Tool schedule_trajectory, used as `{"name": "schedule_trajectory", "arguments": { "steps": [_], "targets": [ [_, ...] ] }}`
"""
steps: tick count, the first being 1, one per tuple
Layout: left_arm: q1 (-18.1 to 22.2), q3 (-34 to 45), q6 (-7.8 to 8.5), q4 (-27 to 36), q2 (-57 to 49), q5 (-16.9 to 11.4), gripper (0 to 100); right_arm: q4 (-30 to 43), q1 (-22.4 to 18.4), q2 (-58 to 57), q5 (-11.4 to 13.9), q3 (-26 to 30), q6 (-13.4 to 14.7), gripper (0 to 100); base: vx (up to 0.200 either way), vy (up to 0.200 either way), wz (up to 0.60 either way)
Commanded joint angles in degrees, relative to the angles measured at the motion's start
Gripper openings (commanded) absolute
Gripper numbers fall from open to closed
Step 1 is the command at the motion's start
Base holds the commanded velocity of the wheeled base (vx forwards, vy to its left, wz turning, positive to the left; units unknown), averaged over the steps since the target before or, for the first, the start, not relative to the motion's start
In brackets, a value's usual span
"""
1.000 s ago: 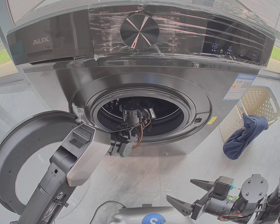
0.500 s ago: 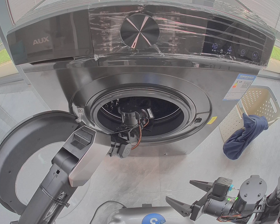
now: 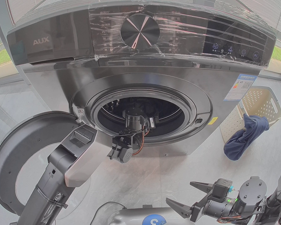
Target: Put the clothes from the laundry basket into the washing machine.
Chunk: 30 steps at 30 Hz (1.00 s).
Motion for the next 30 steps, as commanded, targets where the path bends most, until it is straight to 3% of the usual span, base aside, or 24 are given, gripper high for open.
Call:
{"name": "schedule_trajectory", "arguments": {
  "steps": [1, 2, 10, 13, 14, 15, 18, 19, 21, 30],
  "targets": [
    [0.66, -1.58, 0.96, 0.72, 2.31, -0.08, 100, -0.14, 0.04, 0.19, 0.01, 1.01, -0.01, 100, 0.0, 0.0, 0.0],
    [1.28, -2.9, 1.4, 0.72, 3.54, -0.17, 0, -0.14, 0.04, 0.19, 0.01, 1.01, -0.01, 100, 0.0, 0.0, 0.0],
    [1.1, -9.74, 0.43, 0.81, 6.01, -0.25, 0, -0.14, 0.22, 0.27, 0.01, 1.01, -0.01, 100, 0.0, 0.0, 0.0],
    [1.02, -9.74, -2.56, 2.04, 5.83, -0.87, 0, -0.14, 0.39, 0.27, 0.01, 1.01, 0.17, 100, 0.0, 0.0, 0.0],
    [1.02, -9.74, -2.73, 2.04, 5.83, -0.87, 0, -0.14, 0.39, 0.27, 0.01, 1.01, 0.25, 100, 0.0, 0.0, 0.0],
    [1.1, -9.74, -4.93, 1.86, 5.65, -1.48, 0, -0.14, 0.48, 0.27, 0.01, 1.01, 0.34, 100, 0.0, 0.0, 0.0],
    [1.19, -9.74, -8.97, 0.11, 5.39, -2.71, 0, -0.14, 0.57, 0.27, 0.01, 1.01, 0.43, 100, 0.0, 0.0, 0.0],
    [1.19, -9.74, -8.97, 0.11, 5.39, -2.71, 0, -0.14, 0.57, 0.27, 0.01, 1.01, 0.43, 100, 0.0, 0.0, 0.0],
    [1.28, -9.74, -10.73, -3.5, 5.04, -4.21, 0, -0.14, 0.66, 0.27, 0.01, 1.01, 0.43, 100, 0.0, 0.0, 0.0],
    [1.19, -9.74, -11.08, -7.28, 4.86, -6.58, 0, -0.14, 0.92, 0.54, -0.16, 1.01, 0.43, 100, 0.0, 0.0, 0.0]
  ]
}}
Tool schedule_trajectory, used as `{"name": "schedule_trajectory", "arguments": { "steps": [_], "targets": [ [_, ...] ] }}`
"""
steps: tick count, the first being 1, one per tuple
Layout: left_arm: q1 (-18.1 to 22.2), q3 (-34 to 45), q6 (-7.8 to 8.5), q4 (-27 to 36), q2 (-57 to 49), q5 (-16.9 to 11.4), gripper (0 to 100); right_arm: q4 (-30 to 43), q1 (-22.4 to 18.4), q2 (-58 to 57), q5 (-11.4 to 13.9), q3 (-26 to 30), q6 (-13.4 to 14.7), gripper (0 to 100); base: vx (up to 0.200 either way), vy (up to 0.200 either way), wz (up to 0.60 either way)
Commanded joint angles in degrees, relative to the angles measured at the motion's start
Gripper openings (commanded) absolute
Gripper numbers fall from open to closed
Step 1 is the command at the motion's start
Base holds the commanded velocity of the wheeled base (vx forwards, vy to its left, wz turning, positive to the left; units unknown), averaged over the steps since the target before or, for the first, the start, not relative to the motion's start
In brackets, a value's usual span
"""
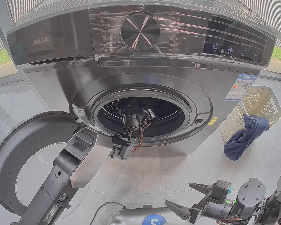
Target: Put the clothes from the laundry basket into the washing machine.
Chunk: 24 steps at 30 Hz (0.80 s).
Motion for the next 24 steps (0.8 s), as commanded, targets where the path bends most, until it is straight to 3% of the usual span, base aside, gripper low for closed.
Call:
{"name": "schedule_trajectory", "arguments": {
  "steps": [1, 4, 5, 13, 17, 18, 24],
  "targets": [
    [-0.05, 0.01, -0.04, -0.02, -0.12, -0.05, 0, -0.14, 0.1, 0.17, -0.03, 1.01, 0.01, 100, 0.0, 0.0, 0.0],
    [-0.05, 0.01, 0.05, 0.15, -0.12, -0.05, 0, -0.14, 0.1, 0.17, -0.21, 1.01, 0.01, 100, 0.0, 0.0, 0.0],
    [-0.05, 0.01, 0.05, 0.24, -0.12, 0.04, 100, -0.05, 0.28, 0.17, -0.64, 1.01, 0.28, 100, 0.0, 0.0, 0.0],
    [-1.28, 0.35, 0.14, 1.03, -2.58, 1.45, 100, -0.14, 1.07, 0.26, -1.08, 1.01, 0.98, 100, 0.0, 0.0, 0.0],
    [-2.6, 11.07, 0.31, 1.03, -9.09, 1.89, 100, -0.14, 1.07, 0.08, -1.17, 1.01, 0.98, 100, 0.0, 0.0, 0.0],
    [-3.13, 17.66, 0.49, 0.95, -12.6, 1.8, 100, -0.14, 0.98, 0.0, -1.17, 1.01, 0.98, 100, 0.0, 0.0, 0.0],
    [-5.59, 36.47, 1.02, -0.28, -22.18, 1.18, 100, -0.23, 0.98, -0.27, -1.17, 1.01, 1.07, 100, 0.0, 0.0, 0.0]
  ]
}}
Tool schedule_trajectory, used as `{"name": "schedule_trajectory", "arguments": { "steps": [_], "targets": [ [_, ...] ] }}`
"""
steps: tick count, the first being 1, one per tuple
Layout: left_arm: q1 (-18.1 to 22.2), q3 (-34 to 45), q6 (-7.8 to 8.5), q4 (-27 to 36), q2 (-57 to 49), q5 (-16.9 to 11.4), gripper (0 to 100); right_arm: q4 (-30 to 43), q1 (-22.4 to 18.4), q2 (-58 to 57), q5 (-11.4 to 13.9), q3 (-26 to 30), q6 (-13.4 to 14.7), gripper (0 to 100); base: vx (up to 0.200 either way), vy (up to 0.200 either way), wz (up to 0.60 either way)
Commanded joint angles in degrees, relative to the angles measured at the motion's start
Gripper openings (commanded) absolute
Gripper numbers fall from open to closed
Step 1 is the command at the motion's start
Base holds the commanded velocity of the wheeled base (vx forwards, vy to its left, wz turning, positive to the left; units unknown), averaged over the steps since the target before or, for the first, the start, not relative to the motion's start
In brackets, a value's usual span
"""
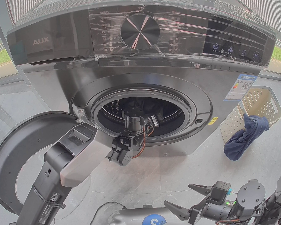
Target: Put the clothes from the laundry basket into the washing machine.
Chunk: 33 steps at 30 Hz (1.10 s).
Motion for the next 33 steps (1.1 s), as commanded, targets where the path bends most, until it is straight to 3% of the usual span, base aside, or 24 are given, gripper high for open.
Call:
{"name": "schedule_trajectory", "arguments": {
  "steps": [1, 3, 5, 8, 13, 18, 23, 30, 33],
  "targets": [
    [-3.41, 23.7, 1.18, -1.72, -15.55, -0.34, 100, -0.23, 0.07, -0.51, -0.13, 1.01, 0.08, 100, 0.0, 0.0, 0.0],
    [-3.93, 26.86, 2.32, -2.95, -16.78, -0.34, 100, -0.23, 0.16, -0.6, -0.13, 1.01, 0.08, 100, 0.0, 0.0, 0.0],
    [-4.46, 33.81, 7.07, -7.08, -18.36, -0.25, 100, -0.05, 0.16, -1.04, -0.57, 1.01, 0.08, 100, 0.0, 0.0, 0.0],
    [-5.78, 41.98, 10.5, -12.7, -21.44, -0.43, 100, -0.05, 0.16, -1.22, -0.74, 1.01, 0.08, 100, 0.0, 0.0, 0.0],
    [-10.44, 57.27, 10.67, -14.02, -30.49, -3.86, 100, 0.21, 0.07, -2.62, -1.09, 1.01, 0.08, 100, 0.0, 0.0, 0.0],
    [-15.27, 69.05, 10.59, -14.46, -40.16, -3.68, 100, 0.74, -1.6, -4.82, -1.18, 1.01, 0.08, 100, 0.0, 0.0, 0.0],
    [-15.53, 77.05, 10.85, -15.87, -48.86, -3.5, 100, 0.82, -2.65, -8.34, -2.15, 1.01, 0.17, 100, -0.08, 0.0, 0.0],
    [-15.18, 89.97, 11.29, -16.57, -64.68, -0.78, 100, 1.26, -4.15, -16.69, -2.24, 1.01, -0.62, 100, -0.2, 0.0, 0.0],
    [-13.95, 93.84, 13.84, -15.08, -74.09, -0.6, 100, 5.83, -7.84, -21.34, -2.24, 1.01, -2.12, 100, -0.2, 0.0, 0.0]
  ]
}}
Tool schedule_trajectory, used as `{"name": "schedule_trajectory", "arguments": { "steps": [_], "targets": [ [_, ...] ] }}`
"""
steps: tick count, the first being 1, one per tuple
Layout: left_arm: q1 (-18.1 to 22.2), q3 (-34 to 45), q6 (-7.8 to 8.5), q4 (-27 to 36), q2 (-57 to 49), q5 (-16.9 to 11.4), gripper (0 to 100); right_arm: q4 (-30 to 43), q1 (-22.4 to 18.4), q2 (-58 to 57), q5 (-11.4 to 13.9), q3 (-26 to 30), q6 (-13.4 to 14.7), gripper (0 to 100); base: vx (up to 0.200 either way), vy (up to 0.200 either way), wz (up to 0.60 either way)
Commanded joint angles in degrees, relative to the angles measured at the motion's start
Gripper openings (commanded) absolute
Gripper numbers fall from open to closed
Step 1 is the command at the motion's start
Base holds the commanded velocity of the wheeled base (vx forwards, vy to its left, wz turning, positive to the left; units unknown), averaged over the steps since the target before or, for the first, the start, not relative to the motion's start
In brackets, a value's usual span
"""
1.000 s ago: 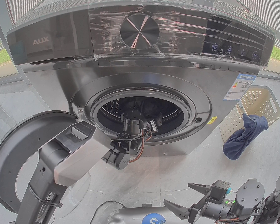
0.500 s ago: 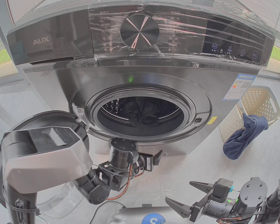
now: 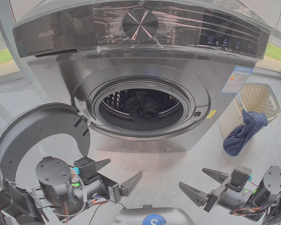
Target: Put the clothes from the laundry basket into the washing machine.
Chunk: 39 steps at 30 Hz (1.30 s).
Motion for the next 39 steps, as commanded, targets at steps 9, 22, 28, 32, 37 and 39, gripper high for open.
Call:
{"name": "schedule_trajectory", "arguments": {
  "steps": [9, 22, 28, 32, 37, 39],
  "targets": [
    [9.0, 10.52, 8.47, 21.53, -45.13, -0.1, 100, 21.43, -17.39, -27.94, 1.35, 0.99, -4.38, 100, -0.2, 0.0, 0.0],
    [23.68, 12.01, 8.55, 52.21, -78.17, -4.5, 100, 45.43, -33.83, -50.09, 3.89, 0.99, -7.98, 100, -0.046, 0.0, 0.0],
    [31.42, 14.82, 8.82, 63.11, -90.04, -10.38, 100, 51.32, -40.68, -60.46, 6.09, 0.99, -11.85, 100, 0.0, -0.133, 0.0],
    [33.26, 14.82, 8.47, 64.86, -92.85, -11.79, 100, 59.75, -44.9, -70.48, 9.78, 0.99, -15.8, 100, 0.0, -0.2, 0.0],
    [33.44, 14.82, 9.08, 64.95, -92.85, -11.62, 100, 69.25, -49.73, -80.15, 13.39, 0.99, -17.65, 100, 0.0, -0.2, 0.0],
    [33.53, 14.82, 9.61, 64.95, -92.85, -11.53, 100, 71.62, -50.79, -82.52, 14.44, 0.9, -17.91, 100, 0.0, -0.2, 0.0]
  ]
}}
